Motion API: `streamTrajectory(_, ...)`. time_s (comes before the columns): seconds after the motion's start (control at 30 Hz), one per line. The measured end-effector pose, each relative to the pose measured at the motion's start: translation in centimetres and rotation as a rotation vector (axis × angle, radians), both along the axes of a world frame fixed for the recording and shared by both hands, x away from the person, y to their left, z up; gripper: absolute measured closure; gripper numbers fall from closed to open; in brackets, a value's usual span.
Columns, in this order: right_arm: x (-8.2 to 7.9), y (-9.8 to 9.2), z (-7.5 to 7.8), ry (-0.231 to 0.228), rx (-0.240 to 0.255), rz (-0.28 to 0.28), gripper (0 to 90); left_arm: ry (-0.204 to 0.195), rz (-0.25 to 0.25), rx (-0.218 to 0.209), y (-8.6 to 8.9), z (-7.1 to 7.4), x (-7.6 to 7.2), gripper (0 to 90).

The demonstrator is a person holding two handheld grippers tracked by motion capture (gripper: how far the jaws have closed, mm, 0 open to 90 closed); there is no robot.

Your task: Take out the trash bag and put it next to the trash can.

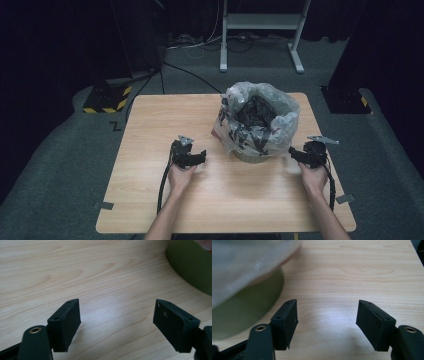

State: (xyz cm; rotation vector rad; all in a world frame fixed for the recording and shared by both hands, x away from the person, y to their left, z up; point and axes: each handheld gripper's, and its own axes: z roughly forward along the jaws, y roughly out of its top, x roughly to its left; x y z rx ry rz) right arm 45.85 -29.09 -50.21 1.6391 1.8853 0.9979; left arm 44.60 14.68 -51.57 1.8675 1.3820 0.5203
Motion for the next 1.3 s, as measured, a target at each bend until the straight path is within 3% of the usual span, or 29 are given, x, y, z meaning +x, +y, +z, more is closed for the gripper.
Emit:
streamTrajectory(0.07,0.3,0.3,-0.1,0.02,-0.005,-0.002,32.5,0.004,-0.02,-0.016,-0.9,0.3,0.5,21.5)
streamTrajectory(0.13,0.6,0.6,0.1,0.019,-0.005,-0.005,32.6,-0.02,-0.026,-0.022,-1.5,0.5,0.5,21.7)
streamTrajectory(0.3,1.1,1.4,0.3,0.0,0.013,-0.005,33.3,-0.008,-0.047,-0.037,-2.9,1.0,1.3,21.4)
streamTrajectory(0.43,1.6,2.2,0.3,0.022,0.003,-0.005,32.4,-0.014,-0.055,-0.041,-4.0,1.2,1.8,21.6)
streamTrajectory(0.67,1.9,3.6,0.7,-0.007,-0.006,0.02,34.5,-0.015,-0.078,-0.051,-5.2,1.3,2.3,21.6)
streamTrajectory(0.87,2.0,3.9,0.6,-0.01,0.001,0.033,34.2,-0.017,-0.078,-0.055,-5.4,1.2,2.5,22.4)
streamTrajectory(1.0,2.0,4.6,0.5,-0.02,0.009,0.052,34.2,-0.011,-0.093,-0.027,-5.1,1.0,2.5,21.9)
streamTrajectory(1.13,2.3,5.4,0.7,0.002,0.013,0.058,33.5,-0.012,-0.092,-0.015,-4.7,1.1,2.5,21.6)
streamTrajectory(1.2,2.7,6.7,1.3,-0.006,-0.018,0.08,33.4,-0.011,-0.082,-0.018,-4.2,1.2,2.5,21.6)
streamTrajectory(1.3,3.0,7.9,1.6,-0.008,-0.022,0.095,34.1,-0.015,-0.06,-0.01,-3.5,1.2,2.4,23.0)
